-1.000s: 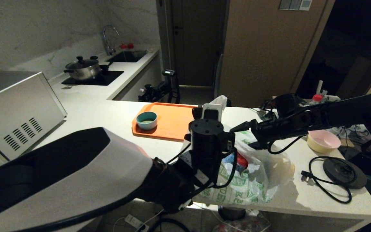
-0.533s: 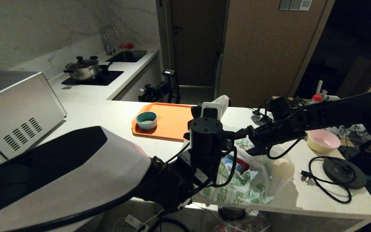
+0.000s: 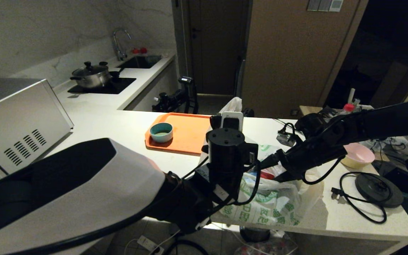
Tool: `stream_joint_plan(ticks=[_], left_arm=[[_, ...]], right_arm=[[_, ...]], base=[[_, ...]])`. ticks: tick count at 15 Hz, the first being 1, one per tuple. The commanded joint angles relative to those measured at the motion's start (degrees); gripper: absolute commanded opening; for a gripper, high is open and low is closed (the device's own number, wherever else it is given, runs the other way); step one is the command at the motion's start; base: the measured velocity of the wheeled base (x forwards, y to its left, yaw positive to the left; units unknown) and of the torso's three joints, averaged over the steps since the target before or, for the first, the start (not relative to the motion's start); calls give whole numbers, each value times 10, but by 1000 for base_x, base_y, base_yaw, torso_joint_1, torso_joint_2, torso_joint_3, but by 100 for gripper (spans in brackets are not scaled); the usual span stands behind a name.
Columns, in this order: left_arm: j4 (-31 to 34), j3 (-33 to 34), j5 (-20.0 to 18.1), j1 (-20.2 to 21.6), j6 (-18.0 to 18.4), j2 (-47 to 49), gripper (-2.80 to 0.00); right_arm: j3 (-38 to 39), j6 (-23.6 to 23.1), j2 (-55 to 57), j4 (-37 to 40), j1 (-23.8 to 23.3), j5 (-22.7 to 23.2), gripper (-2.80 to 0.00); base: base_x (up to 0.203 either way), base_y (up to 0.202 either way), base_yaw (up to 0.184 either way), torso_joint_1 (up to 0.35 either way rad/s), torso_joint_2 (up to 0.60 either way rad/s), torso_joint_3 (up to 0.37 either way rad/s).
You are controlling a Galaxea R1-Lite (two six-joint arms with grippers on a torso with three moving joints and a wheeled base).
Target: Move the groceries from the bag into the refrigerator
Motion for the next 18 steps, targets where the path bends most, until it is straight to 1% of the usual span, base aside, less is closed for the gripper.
stream_joint_plan(ticks=[1,5,10,18], left_arm=[[-3,-1,3,-2,1,-2,-280],[-2,-1,5,-12,1,-9,-280],[-2,0,5,-13,1,-13,-280],[-2,-5,5,-15,1,-6,-280]], right_arm=[[15,0,-12,3,0,3,0],[49,-2,-14,3,-6,-3,0],[66,-4,-19,3,-49,-3,0],[129,-49,-49,4,-123,-6,0]], base=[[0,0,0,0,0,0],[0,0,0,0,0,0],[0,0,0,0,0,0],[0,0,0,0,0,0]])
